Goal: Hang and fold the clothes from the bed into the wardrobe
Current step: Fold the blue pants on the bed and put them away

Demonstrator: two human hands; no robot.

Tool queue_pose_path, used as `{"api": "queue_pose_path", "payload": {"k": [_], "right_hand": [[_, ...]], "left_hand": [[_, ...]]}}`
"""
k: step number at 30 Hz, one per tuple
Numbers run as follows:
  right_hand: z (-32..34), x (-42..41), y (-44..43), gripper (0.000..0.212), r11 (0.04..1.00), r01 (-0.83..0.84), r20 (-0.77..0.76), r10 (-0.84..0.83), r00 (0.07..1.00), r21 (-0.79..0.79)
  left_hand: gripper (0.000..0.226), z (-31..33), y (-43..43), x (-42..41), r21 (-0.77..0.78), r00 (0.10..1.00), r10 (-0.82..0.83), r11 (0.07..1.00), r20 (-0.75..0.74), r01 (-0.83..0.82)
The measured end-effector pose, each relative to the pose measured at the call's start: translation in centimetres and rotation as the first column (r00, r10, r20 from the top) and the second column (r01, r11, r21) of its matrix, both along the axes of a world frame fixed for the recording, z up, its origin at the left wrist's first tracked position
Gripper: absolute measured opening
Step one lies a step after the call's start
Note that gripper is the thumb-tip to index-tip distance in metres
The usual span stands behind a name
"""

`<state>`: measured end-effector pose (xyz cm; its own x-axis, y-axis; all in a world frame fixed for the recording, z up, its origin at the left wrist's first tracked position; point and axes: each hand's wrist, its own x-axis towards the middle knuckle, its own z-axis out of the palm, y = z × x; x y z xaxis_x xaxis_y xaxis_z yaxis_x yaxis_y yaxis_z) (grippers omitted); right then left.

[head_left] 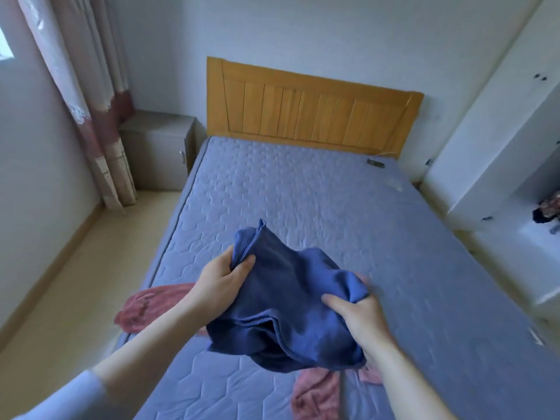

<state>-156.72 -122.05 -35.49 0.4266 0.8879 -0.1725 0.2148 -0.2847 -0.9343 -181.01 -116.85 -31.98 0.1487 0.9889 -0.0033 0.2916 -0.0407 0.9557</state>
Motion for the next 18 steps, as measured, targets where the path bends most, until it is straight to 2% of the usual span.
{"api": "queue_pose_path", "payload": {"k": [6, 9, 18], "right_hand": [[7.3, 12.6, -12.1, 0.014, 0.956, 0.214, -0.011, -0.216, 0.976, 0.201], [11.5, 19.3, -20.2, 0.014, 0.921, 0.286, 0.036, -0.305, 0.952, 0.263], [23.0, 34.7, -40.2, 0.017, 0.761, 0.482, 0.124, -0.58, 0.805, 0.435]], "left_hand": [[0.013, 5.6, -7.4, 13.4, 0.128, 0.984, -0.177, 0.977, 0.028, 0.172], [0.012, 8.1, -12.7, 21.1, 0.17, 0.957, -0.287, 0.946, 0.045, 0.276], [0.014, 18.4, -26.1, 41.8, 0.351, 0.794, -0.603, 0.763, 0.084, 0.543]]}}
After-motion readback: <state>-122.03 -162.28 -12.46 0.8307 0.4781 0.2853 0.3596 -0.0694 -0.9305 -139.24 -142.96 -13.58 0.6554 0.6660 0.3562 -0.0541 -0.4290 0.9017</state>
